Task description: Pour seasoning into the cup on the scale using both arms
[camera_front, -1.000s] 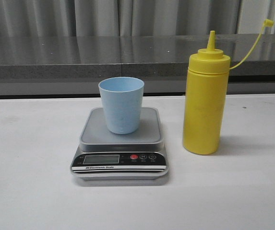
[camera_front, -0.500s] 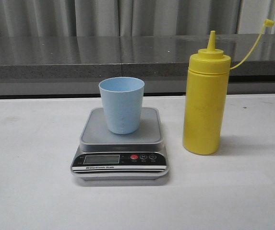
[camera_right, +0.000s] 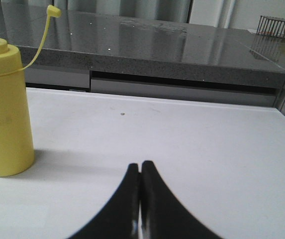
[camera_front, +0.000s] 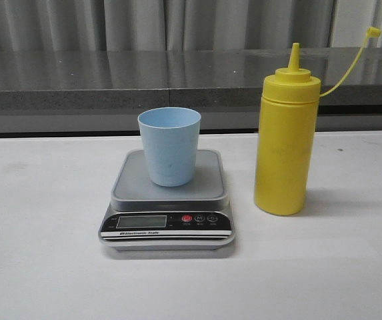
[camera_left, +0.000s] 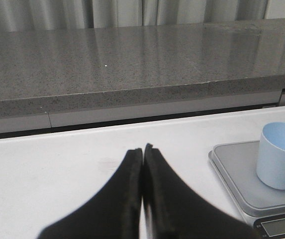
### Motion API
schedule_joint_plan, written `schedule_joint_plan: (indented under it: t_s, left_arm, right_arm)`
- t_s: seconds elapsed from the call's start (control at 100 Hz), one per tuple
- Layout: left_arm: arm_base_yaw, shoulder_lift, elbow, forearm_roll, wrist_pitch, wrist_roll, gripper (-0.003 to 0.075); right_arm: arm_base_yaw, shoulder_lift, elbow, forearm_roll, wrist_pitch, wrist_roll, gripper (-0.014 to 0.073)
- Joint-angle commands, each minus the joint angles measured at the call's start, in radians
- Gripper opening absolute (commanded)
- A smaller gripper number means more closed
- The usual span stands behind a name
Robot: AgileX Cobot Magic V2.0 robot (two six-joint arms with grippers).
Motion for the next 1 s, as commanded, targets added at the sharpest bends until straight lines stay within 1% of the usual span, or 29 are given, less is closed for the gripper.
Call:
schedule_joint_plan:
  t_s: [0.0,0.1,0.26,0.38,0.57,0.73,0.83,0.94,0.99]
  left_arm:
    - [0.0,0.003,-0.025,0.026,-0.081,-0.012,-0.002]
    - [0.0,-0.015,-0.022,0.084,-0.081,-0.012,-0.002]
    - [0.008,-0.104,0.028,0.096,-0.083,-0.012,-0.002]
    - [0.048,-0.196,0.097,0.099,-0.083,-0.012,-0.002]
    - [0.141,-0.347,0.221,0.099,-0.083,-0.012,-0.002]
    - [0.172,-0.448,0.292,0.082,-0.085,-0.012,-0.002]
    - [0.177,-0.449,0.34,0.078,-0.151,-0.012,-0.002]
    - [0.177,-0.449,0.397,0.078,-0.277,-0.012,-0.002]
    - [0.177,-0.449,0.393,0.081,-0.253,-0.012,-0.002]
  right_arm:
    - [-0.004,-0.021,-0.018,-0.008,-0.089,-0.003,-0.0068]
    - [-0.004,-0.021,-0.018,-0.008,-0.089,-0.003,-0.0068]
    - [-0.004,-0.021,-0.018,-0.008,-0.089,-0.003,-0.0068]
    - [-0.004,-0.021,-0.018,-0.008,-0.089,-0.003,-0.0068]
    - [-0.004,-0.021,-0.018,-0.008,-0.089,-0.003,-0.0068]
    - [-0.004,-0.021,-0.018,-0.008,-0.089,-0.003,-0.0068]
    - [-0.004,-0.021,-0.018,-0.008,-0.089,-0.003,-0.0068]
    - [-0.004,-0.021,-0.018,-0.008,-0.089,-0.003,-0.0068]
    - [-0.004,-0.021,-0.018,-0.008,-0.089,-0.003,-0.0068]
